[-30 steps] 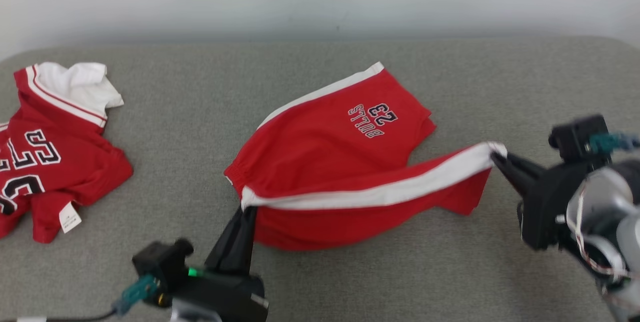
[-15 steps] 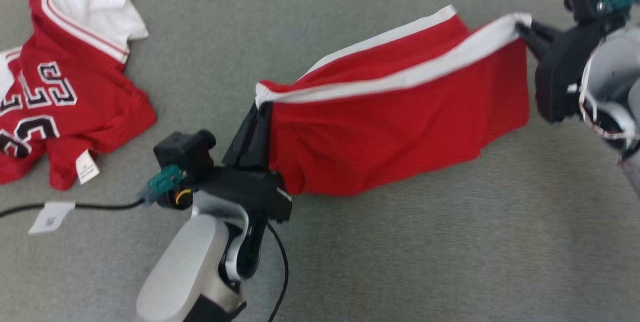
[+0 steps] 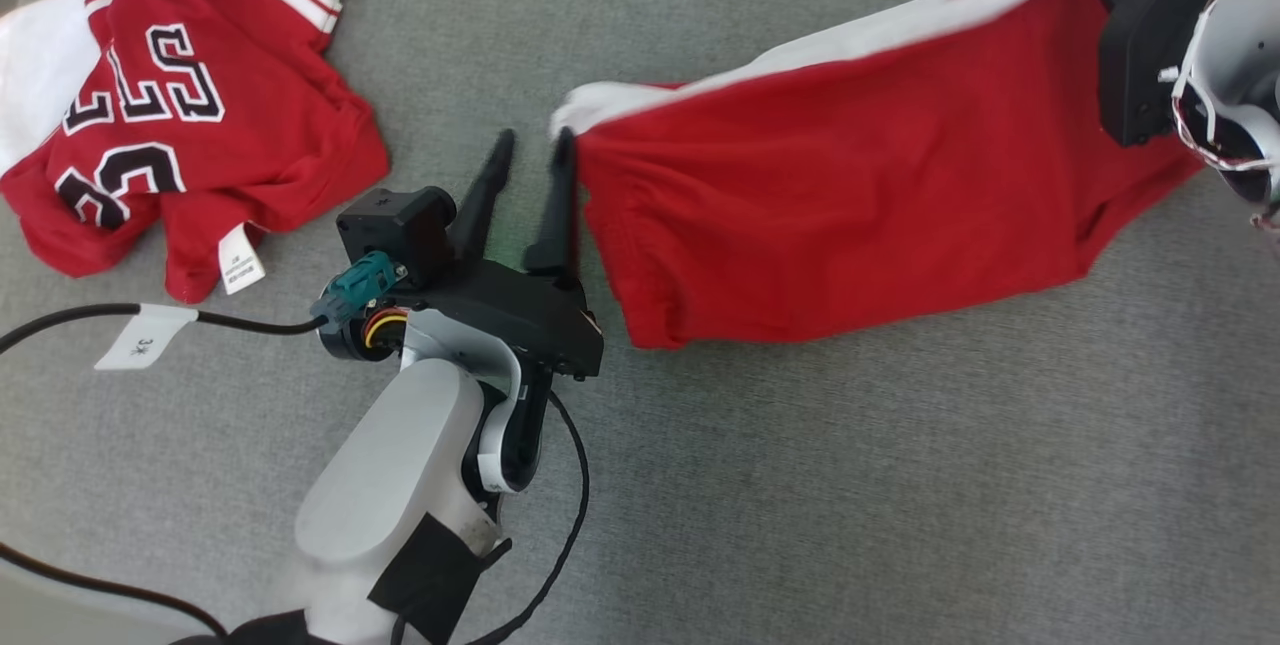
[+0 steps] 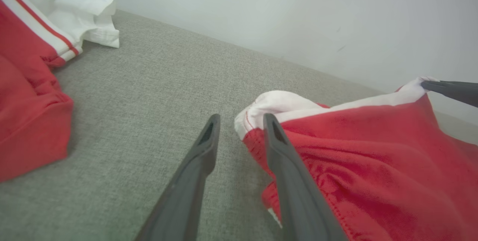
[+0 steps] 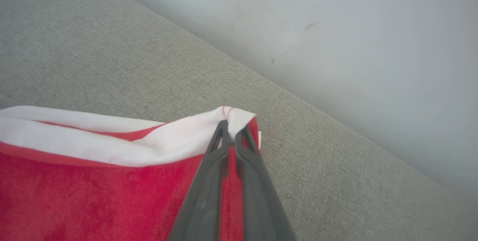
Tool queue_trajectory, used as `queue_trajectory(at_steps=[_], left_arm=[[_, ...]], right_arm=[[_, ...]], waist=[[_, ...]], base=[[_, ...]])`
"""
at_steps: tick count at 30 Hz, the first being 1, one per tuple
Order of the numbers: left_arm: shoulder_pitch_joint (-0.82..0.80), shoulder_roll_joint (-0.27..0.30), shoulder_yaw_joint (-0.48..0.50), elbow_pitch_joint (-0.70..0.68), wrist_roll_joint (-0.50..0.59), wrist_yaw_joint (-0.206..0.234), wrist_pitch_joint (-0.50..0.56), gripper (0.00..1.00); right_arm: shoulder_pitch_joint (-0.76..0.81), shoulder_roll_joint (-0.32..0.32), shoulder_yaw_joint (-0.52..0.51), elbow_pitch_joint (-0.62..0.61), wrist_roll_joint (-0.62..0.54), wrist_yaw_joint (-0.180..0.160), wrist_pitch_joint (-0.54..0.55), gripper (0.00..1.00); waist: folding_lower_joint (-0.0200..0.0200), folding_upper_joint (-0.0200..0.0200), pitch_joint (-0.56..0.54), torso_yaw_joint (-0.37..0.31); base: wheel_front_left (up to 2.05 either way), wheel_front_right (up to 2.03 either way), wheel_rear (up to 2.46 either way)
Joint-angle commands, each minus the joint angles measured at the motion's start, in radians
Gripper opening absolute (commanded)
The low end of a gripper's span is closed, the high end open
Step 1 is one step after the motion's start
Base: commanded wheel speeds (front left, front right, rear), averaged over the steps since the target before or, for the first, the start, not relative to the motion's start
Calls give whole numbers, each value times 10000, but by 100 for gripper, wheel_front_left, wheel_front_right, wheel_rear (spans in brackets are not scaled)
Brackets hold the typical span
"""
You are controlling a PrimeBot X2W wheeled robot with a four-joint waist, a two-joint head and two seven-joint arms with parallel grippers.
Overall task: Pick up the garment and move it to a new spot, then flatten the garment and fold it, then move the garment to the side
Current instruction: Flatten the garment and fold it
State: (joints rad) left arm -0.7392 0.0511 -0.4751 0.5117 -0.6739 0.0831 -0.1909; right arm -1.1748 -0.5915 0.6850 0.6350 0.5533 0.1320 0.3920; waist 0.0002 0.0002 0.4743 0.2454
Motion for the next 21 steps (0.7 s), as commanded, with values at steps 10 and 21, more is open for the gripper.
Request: queue_trajectory(at_steps=[10, 21], left_arm=[[56, 241, -250, -219, 428, 60, -715, 100], [3825, 1087, 1206, -3577, 2682, -524, -749, 100]], right_arm=[[-501, 311, -79, 1329, 815, -24, -515, 100], [728, 679, -1053, 2646, 1458, -24, 968, 100]], waist=[[-2, -2, -225, 165], [-2, -2, -1264, -26]], base=[[0, 0, 0], [0, 0, 0]])
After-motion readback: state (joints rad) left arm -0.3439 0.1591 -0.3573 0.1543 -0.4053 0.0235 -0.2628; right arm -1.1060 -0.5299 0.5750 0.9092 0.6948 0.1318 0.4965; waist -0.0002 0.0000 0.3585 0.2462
